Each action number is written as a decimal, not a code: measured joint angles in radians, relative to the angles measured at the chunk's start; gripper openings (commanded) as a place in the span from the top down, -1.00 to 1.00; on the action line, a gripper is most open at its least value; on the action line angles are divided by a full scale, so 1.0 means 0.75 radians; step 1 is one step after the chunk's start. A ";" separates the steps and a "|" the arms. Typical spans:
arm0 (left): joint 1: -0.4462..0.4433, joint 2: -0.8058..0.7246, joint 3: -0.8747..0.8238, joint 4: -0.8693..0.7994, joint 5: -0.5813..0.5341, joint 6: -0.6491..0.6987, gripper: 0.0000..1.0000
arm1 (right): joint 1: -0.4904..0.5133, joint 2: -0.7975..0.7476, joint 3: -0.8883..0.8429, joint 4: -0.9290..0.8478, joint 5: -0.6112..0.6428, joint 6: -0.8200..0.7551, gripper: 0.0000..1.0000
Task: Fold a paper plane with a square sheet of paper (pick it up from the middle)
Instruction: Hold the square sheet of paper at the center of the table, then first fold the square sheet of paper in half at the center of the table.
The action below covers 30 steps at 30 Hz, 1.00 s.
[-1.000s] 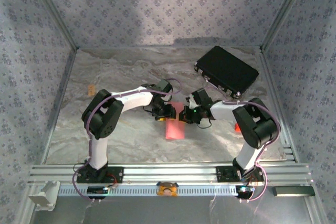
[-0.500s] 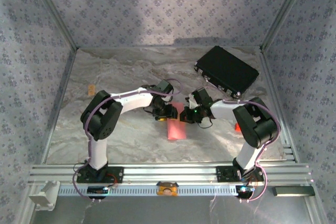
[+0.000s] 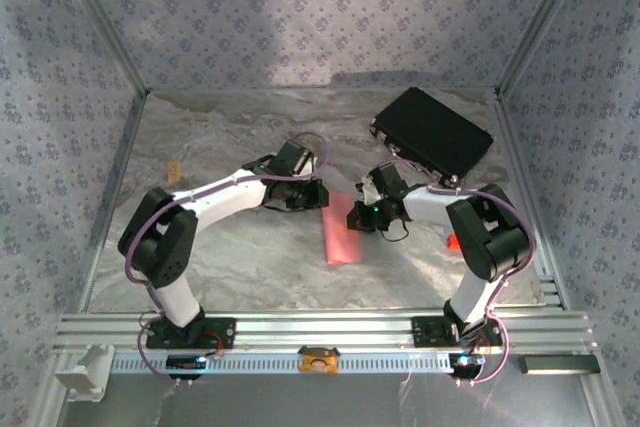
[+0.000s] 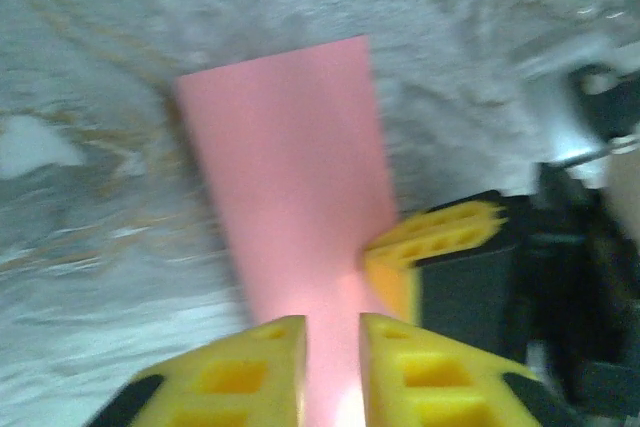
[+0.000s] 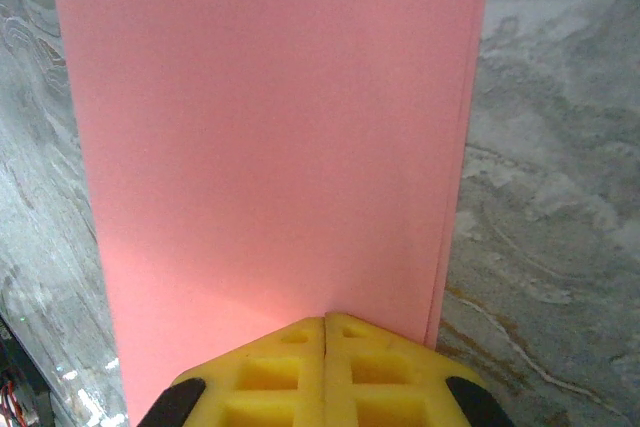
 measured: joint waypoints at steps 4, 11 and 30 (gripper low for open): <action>0.000 0.039 -0.001 0.101 0.121 -0.019 1.00 | -0.001 0.001 0.000 0.001 -0.001 0.001 1.00; 0.000 0.146 -0.038 0.191 0.221 -0.050 1.00 | -0.002 0.003 0.001 0.001 -0.003 0.001 1.00; 0.048 0.224 -0.195 0.290 0.248 -0.036 1.00 | -0.006 0.006 0.002 -0.001 -0.010 0.006 1.00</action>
